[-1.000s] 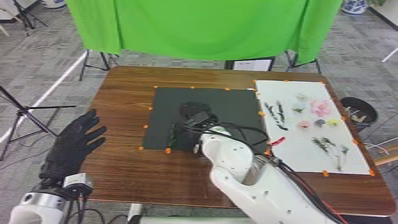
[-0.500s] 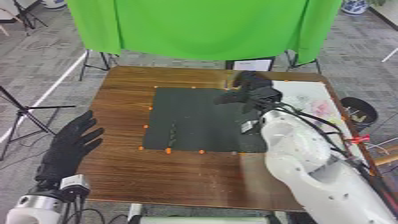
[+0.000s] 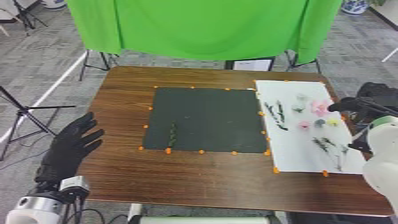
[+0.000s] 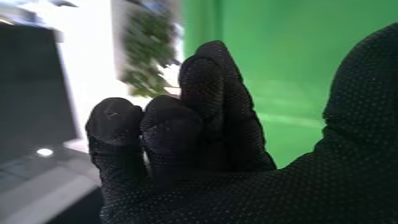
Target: Arrange flowers
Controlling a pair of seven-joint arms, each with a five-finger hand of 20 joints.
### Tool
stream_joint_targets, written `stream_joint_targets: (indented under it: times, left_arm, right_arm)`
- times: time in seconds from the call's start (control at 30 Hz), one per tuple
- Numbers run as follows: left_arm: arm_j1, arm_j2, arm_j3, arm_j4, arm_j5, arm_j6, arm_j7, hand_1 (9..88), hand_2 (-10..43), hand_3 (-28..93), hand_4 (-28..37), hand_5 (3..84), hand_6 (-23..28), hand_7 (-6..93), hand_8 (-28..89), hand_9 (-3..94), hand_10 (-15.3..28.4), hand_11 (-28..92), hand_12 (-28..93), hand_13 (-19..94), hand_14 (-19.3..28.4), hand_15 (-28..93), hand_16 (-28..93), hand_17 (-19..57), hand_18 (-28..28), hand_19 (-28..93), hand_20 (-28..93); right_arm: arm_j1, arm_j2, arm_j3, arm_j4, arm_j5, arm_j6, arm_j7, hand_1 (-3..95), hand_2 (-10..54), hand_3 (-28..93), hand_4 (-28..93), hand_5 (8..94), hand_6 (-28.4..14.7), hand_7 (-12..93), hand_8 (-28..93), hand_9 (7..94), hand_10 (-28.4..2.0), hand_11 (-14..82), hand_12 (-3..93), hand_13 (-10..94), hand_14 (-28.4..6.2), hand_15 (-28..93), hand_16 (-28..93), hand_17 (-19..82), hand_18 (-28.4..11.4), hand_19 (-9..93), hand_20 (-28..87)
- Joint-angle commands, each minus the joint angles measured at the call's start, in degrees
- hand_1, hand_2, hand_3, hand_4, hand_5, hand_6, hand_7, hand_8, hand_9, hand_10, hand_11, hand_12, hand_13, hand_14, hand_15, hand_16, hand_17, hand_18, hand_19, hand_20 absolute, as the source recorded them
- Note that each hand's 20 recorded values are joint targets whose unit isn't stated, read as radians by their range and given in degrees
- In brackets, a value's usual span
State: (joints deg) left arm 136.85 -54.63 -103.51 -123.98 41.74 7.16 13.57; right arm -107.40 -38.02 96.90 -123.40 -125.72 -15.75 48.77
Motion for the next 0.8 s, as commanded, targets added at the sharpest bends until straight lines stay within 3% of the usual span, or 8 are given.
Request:
stream_joint_targets:
  times: [0.03, 0.5, 0.8]
  left_arm:
    - [0.3, -0.26, -0.14, 0.02, 0.42, -1.01, -0.64, 27.8, -4.8, 69, -22.7, 28.6, 3.1, 20.7, -10, 21.1, 10.7, 19, 19, 18, 15.5, 30, 1, -9.0, 23.4, 40, 10]
    - [0.1, -0.89, 0.29, -0.03, 0.54, -0.72, -0.68, 27.8, -4.7, 69, -22.8, 28.7, 3.2, 20.5, -10, 21.1, 10.8, 19, 19, 18, 15.7, 30, 1, -9.1, 23.4, 40, 9]
    - [0.1, -1.26, 0.5, 0.01, 0.38, -0.56, -0.6, 27.8, -4.6, 69, -22.8, 28.8, 3.3, 20.4, -10, 21.2, 10.7, 19, 19, 18, 15.7, 30, 1, -9.0, 23.4, 40, 9]
  right_arm:
    - [-5.8, -1.3, 2.8, -1.2, 7.9, -9.6, 5.9, 14.4, -9.5, 76, -28, 58.5, -7.9, 22, -8, 59.2, -15.6, 57.7, 46.8, 60, -13.9, 87, 38, 31, -24.4, 93, 57]
    - [-5.9, -1.3, -1.3, 3.3, 4.4, -11.0, 6.0, 15.7, -9.5, 76, -28, 59.8, -7.7, 22, -8, 60.4, -15.5, 58.2, 45.8, 61, -13.6, 86, 36, 32, -24.4, 93, 56]
    - [-7.4, -1.7, -3.2, 5.0, 0.9, -5.3, 1.5, 21.6, -9.5, 80, -28, 64.3, -4.3, 26, -10, 66.4, -13.8, 58.6, 45.8, 65, -11.9, 86, 37, 35, -23.8, 93, 56]
